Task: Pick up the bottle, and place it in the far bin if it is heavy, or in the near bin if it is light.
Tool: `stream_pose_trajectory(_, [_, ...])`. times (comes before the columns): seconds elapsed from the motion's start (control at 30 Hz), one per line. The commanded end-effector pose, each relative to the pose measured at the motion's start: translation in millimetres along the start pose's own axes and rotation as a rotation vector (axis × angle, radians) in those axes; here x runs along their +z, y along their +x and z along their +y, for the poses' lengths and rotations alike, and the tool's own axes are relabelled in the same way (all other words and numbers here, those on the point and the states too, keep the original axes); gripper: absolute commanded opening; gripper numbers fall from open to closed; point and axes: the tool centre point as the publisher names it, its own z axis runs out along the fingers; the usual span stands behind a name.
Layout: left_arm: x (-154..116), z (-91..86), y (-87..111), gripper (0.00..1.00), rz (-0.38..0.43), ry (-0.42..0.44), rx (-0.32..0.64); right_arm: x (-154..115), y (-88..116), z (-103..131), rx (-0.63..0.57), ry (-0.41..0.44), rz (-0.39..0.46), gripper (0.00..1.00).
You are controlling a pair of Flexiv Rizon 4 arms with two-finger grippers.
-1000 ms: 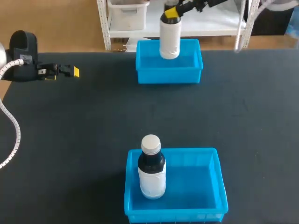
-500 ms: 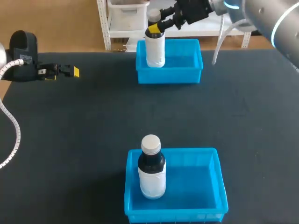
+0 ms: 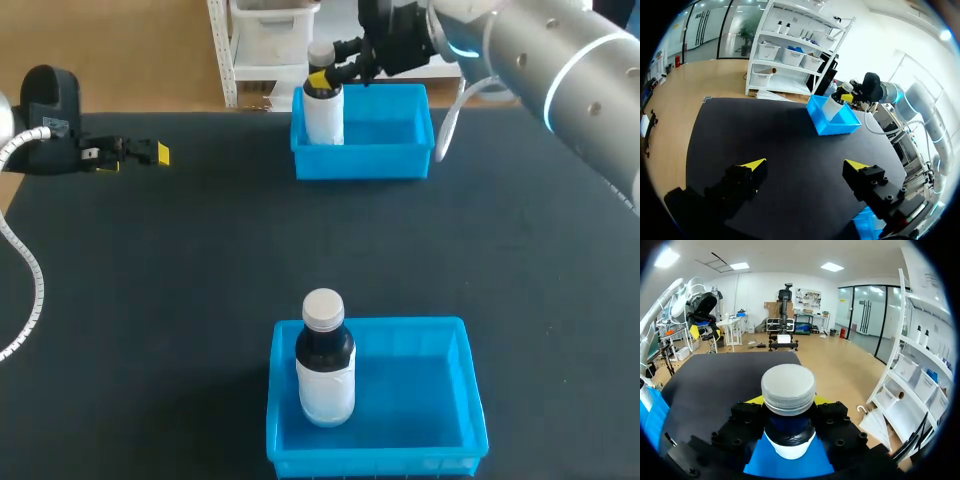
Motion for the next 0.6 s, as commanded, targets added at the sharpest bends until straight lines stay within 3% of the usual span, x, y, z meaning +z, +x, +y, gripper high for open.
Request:
stream_pose_trajectory(0.03, [0.0,0.0,0.0,1.0,0.0,0.0,0.0,9.0,0.1,-32.0,0.008,-0.442,0.013,0.0])
stream_pose_trajectory(0.1, [0.0,0.0,0.0,1.0,0.0,0.0,0.0,10.5,2.2,-32.8,0.022,-0.446,0.013,0.0])
stream_pose_trajectory(0.23, [0.0,0.0,0.0,1.0,0.0,0.0,0.0,12.0,4.9,-34.0,0.036,-0.453,0.019,0.47])
stream_pose_trajectory(0.27, [0.0,0.0,0.0,1.0,0.0,0.0,0.0,12.0,5.5,-34.3,0.044,-0.455,0.023,1.0])
stream_pose_trajectory(0.6, [0.0,0.0,0.0,1.0,0.0,0.0,0.0,-13.1,6.1,-35.1,0.078,-0.425,0.041,1.0])
